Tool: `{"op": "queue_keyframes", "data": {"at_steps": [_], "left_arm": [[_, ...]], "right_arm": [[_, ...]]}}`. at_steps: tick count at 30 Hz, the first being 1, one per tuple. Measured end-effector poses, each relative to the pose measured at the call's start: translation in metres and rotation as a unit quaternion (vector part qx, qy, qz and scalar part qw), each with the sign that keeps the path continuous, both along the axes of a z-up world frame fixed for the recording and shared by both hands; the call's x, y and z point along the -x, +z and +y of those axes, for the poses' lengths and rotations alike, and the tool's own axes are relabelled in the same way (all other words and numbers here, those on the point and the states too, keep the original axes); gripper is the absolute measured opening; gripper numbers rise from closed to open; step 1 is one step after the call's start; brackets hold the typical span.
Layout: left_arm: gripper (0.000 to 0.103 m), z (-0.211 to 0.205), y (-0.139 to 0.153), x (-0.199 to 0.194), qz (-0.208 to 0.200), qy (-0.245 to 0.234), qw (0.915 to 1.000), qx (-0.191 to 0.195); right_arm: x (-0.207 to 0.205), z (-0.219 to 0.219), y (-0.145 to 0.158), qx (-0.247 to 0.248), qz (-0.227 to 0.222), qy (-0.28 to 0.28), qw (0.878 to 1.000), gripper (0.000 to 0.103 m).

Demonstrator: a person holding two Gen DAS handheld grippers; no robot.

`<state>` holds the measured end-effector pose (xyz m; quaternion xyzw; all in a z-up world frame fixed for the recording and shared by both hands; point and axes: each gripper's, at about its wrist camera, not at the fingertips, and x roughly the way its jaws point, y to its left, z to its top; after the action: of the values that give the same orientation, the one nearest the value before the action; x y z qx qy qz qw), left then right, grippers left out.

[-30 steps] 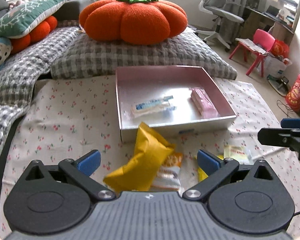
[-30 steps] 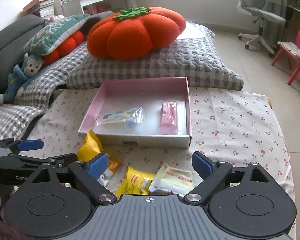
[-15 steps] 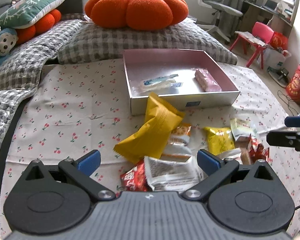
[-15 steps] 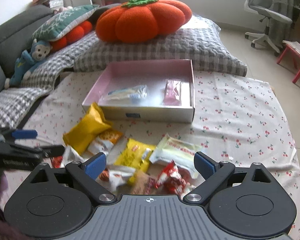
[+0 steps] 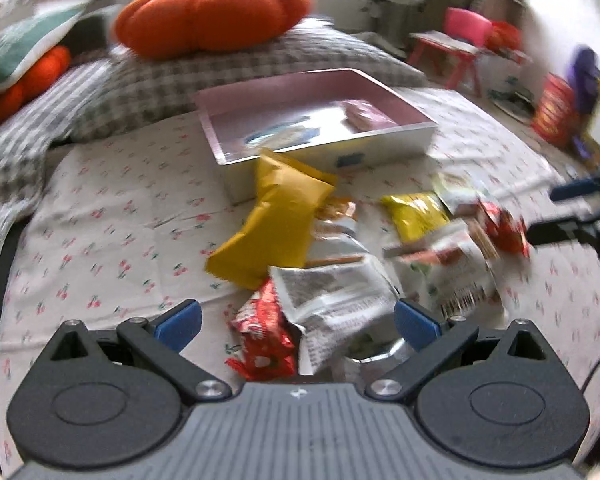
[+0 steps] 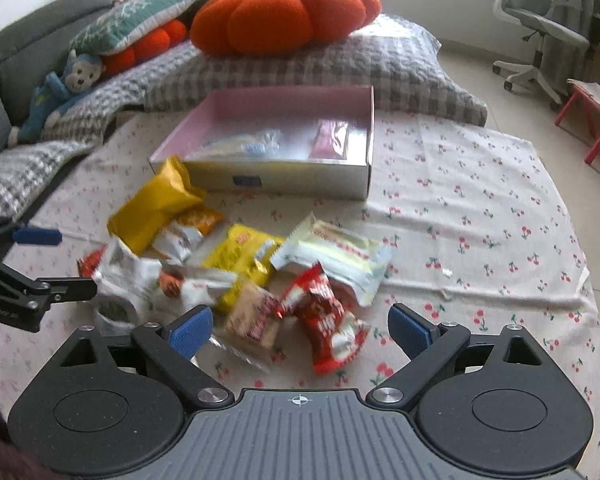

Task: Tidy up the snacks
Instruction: 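Withdraw both tools from the box back toward the snack pile, then grasp the red candy with right tool while left tool reaches white printed bag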

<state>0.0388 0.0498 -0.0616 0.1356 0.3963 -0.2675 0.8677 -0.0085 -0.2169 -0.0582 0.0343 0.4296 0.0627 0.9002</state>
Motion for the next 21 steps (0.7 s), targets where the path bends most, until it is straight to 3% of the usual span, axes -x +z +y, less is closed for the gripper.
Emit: {"op": "queue_keyframes", "data": {"at_steps": [5, 9, 13, 21], "left_arm": [[0.102, -0.013, -0.016, 0.007, -0.035, -0.081, 0.9955, -0.033], [0.096, -0.022, -0.022, -0.001, -0.037, -0.107, 0.9925, -0.045], [0.097, -0.029, -0.024, -0.002, -0.047, -0.138, 0.9875, -0.059], [0.094, -0.038, -0.024, 0.003, -0.067, -0.183, 0.9768, -0.088]], "right_arm": [[0.001, 0.003, -0.014, 0.033, 0.006, 0.007, 0.999, 0.096], [-0.004, 0.004, -0.020, 0.045, 0.011, 0.005, 0.999, 0.096], [-0.009, 0.005, -0.023, 0.048, 0.018, 0.000, 0.999, 0.096], [-0.007, 0.014, -0.009, -0.019, 0.019, 0.029, 0.999, 0.096]]}}
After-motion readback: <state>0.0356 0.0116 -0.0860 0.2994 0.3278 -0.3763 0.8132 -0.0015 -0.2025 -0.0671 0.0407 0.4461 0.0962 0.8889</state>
